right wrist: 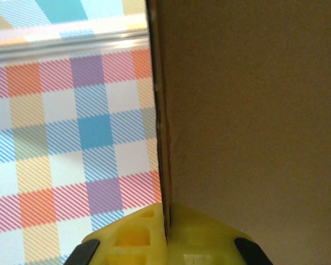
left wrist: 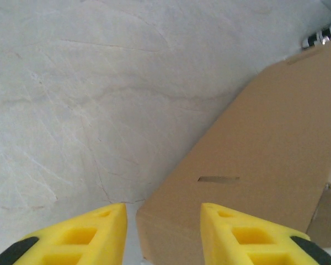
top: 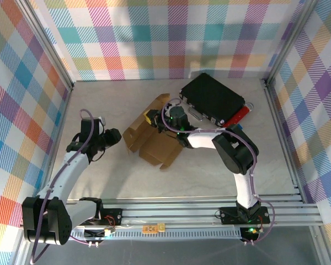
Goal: Fold the paper box
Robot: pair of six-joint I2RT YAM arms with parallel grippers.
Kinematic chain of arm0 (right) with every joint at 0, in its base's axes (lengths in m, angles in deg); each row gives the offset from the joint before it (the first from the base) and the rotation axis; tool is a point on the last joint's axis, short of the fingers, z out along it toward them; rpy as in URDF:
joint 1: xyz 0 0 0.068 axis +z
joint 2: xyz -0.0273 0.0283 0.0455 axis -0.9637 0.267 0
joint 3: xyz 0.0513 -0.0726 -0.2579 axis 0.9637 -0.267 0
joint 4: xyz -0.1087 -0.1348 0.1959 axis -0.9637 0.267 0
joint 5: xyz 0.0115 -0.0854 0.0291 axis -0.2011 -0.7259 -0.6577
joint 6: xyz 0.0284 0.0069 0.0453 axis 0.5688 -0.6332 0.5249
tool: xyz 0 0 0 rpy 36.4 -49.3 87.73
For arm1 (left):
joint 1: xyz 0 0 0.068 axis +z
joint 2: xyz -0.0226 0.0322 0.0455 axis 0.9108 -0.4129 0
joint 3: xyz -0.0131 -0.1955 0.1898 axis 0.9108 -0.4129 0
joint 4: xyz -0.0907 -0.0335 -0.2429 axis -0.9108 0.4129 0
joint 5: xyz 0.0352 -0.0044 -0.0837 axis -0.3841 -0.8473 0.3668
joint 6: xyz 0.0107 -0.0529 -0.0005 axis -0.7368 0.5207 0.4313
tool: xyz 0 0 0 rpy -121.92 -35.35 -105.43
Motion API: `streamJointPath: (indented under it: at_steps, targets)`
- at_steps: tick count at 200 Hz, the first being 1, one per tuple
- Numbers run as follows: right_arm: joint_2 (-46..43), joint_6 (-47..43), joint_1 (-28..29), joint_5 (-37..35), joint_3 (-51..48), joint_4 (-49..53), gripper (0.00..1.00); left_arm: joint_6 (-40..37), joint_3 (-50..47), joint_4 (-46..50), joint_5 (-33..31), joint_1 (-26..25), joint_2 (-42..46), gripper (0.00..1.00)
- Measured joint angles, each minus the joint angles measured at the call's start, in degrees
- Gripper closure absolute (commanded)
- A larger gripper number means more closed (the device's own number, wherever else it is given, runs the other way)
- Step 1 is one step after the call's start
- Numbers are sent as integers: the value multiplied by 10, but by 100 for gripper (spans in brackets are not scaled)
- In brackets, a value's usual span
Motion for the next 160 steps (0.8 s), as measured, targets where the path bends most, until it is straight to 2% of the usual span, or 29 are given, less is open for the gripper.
streamJointPath:
  at_steps: [28, 60, 81, 116, 160]
  targets:
    - [13, -17, -16, 59, 24, 21, 100, -73, -51, -39, 7, 0, 44, 62]
    - [22, -25, -31, 104, 39, 37, 100, -154, -55, -54, 37, -2, 47, 60]
    - [37, -30, -36, 125, 57, 47, 100, -207, -53, -50, 65, -10, 23, 60]
    - [45, -32, -37, 143, 74, 61, 100, -289, -26, -5, 89, -57, -36, 58]
    - [54, -32, -37, 152, 97, 71, 100, -333, -23, 5, 90, -79, -49, 56]
